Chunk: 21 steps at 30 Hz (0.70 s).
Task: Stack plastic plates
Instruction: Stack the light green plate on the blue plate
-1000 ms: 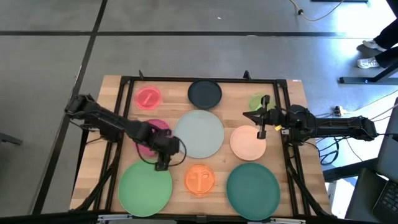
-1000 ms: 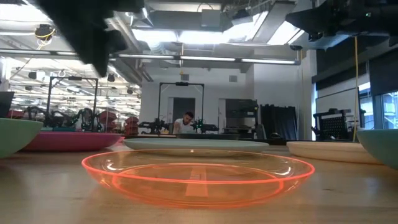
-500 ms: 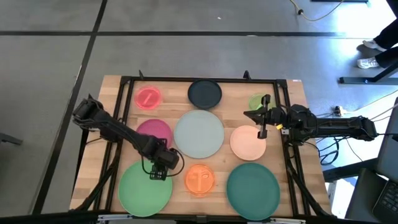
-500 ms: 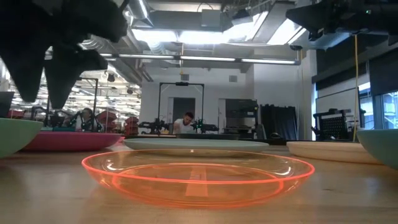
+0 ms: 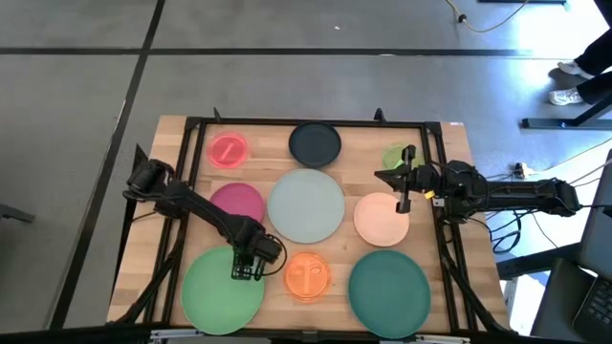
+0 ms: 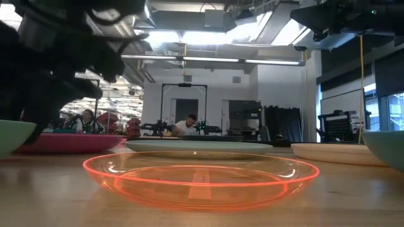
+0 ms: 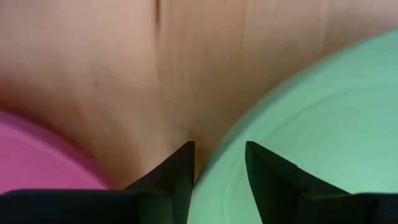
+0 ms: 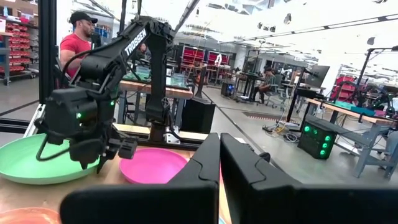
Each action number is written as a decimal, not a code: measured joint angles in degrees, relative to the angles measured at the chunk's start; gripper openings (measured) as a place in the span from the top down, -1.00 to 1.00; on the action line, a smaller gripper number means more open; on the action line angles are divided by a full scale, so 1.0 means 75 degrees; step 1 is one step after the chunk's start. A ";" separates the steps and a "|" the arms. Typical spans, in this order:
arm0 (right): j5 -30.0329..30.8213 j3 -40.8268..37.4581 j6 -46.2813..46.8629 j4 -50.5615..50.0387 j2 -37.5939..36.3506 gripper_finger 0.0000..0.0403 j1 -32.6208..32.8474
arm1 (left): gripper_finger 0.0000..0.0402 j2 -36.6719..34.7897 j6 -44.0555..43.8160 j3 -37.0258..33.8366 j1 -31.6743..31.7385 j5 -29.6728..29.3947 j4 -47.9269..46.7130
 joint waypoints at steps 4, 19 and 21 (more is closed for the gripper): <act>0.0000 0.0000 0.0000 0.0006 0.0000 0.96 0.0000 | 0.52 0.0274 0.0345 0.0003 0.0111 0.0383 -0.0003; 0.0003 0.0000 -0.0006 -0.0011 -0.0003 0.96 0.0000 | 0.97 0.0214 0.0846 0.0012 0.0387 0.0934 -0.0041; 0.0003 0.0000 -0.0006 -0.0024 0.0000 0.96 0.0000 | 0.98 0.0094 0.0810 0.0009 0.0386 0.0951 -0.0067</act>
